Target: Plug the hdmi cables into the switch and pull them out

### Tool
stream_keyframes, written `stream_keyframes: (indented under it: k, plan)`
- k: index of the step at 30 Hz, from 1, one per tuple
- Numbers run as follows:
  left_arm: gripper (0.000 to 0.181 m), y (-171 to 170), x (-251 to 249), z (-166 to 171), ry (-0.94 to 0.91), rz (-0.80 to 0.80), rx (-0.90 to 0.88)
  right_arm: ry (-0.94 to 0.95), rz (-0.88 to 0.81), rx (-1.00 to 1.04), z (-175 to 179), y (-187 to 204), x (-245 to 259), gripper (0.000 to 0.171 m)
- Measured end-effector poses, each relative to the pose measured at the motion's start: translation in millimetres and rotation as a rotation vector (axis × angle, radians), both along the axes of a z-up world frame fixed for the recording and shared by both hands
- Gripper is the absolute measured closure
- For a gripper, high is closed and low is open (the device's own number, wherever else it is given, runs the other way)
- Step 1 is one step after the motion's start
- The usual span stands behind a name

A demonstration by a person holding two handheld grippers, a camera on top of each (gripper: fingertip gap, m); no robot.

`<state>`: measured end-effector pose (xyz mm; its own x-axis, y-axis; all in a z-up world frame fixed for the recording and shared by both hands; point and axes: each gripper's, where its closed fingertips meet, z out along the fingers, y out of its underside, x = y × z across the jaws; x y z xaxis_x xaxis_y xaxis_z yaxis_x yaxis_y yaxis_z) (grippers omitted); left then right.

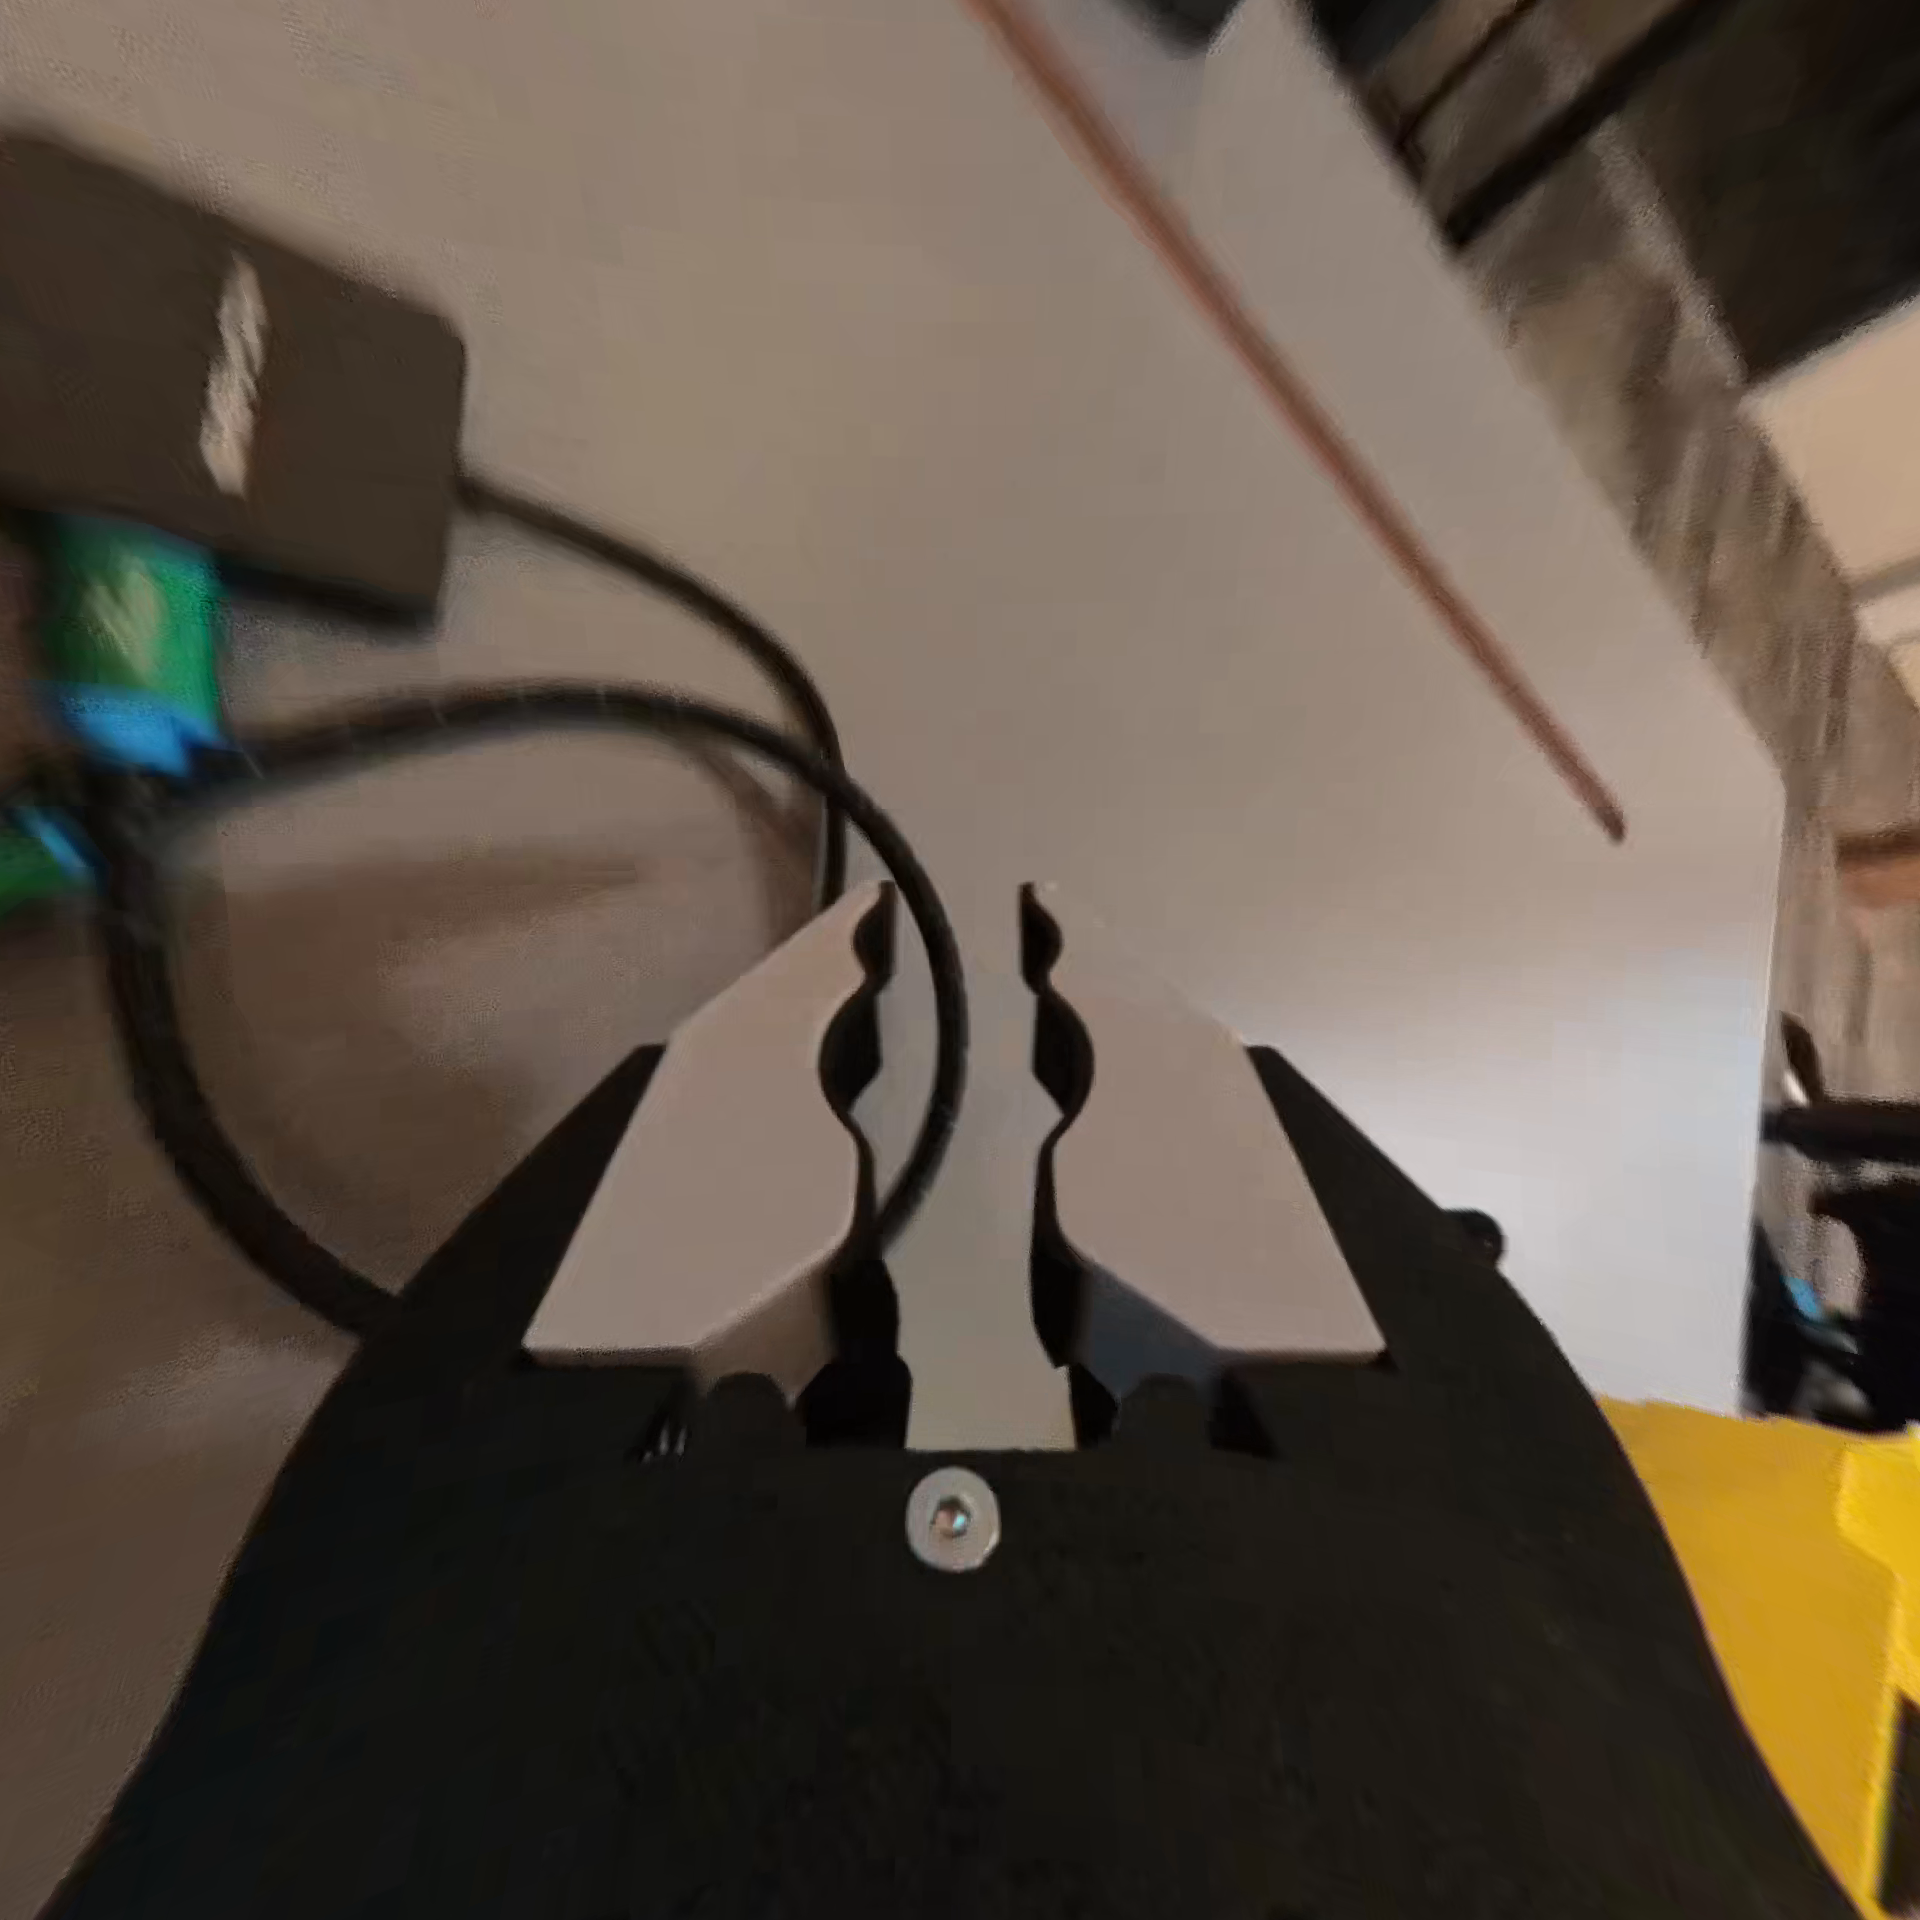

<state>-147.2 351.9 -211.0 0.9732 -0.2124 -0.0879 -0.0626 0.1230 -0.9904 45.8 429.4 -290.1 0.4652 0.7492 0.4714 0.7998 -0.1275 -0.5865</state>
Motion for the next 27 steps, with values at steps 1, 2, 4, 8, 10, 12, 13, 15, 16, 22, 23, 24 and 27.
stream_keyframes:
  k: [1,2,4,8,10,12,13,15,16,22,23,24,27]
  plan:
    - [0.135,0.3,0.2,-0.5,-0.001,-0.001,-0.002,0.077,0.027,0.022,11.3,-2.1,-9.7,0.137]
    - [0.135,0.6,0.3,-0.9,0.000,-0.002,-0.005,0.171,0.081,0.017,22.6,-11.0,-24.3,0.134]
    - [0.137,0.8,1.4,-1.9,0.002,-0.008,-0.008,0.328,0.230,-0.078,36.1,-41.9,-55.3,0.135]
    - [0.137,0.7,2.5,-2.4,0.007,-0.010,-0.008,0.304,0.396,-0.311,14.0,-87.1,-78.2,0.135]
    - [0.138,0.8,3.6,-2.8,0.014,-0.013,-0.009,0.245,0.403,-0.347,-2.1,-92.7,-81.4,0.136]
    - [0.138,0.2,5.6,-2.7,0.022,-0.019,-0.006,0.195,0.404,-0.362,-15.5,-97.4,-86.6,0.136]
    - [0.138,-0.2,6.9,-2.5,0.028,-0.023,-0.004,0.159,0.398,-0.353,-21.9,-98.0,-87.6,0.137]
    - [0.136,-1.4,10.6,-1.6,0.043,-0.038,0.005,0.097,0.381,-0.317,-30.9,-96.1,-88.2,0.144]
    - [0.135,-2.4,13.3,-0.9,0.057,-0.049,0.012,0.093,0.371,-0.302,-31.2,-95.0,-89.3,0.147]
    - [0.092,-10.2,55.0,-14.7,0.381,-0.233,0.044,0.183,0.352,-0.374,-21.0,-92.5,-86.9,0.151]
    - [0.088,-12.1,62.3,-22.7,0.468,-0.272,0.046,0.241,0.362,-0.410,-13.9,-93.7,-86.9,0.152]
    - [0.086,-14.1,68.6,-32.1,0.549,-0.311,0.047,0.304,0.377,-0.448,-5.5,-95.6,-86.8,0.152]
    - [0.088,-11.5,75.6,-55.4,0.740,-0.319,0.010,0.441,0.460,-0.527,18.2,-105.8,-85.2,0.152]
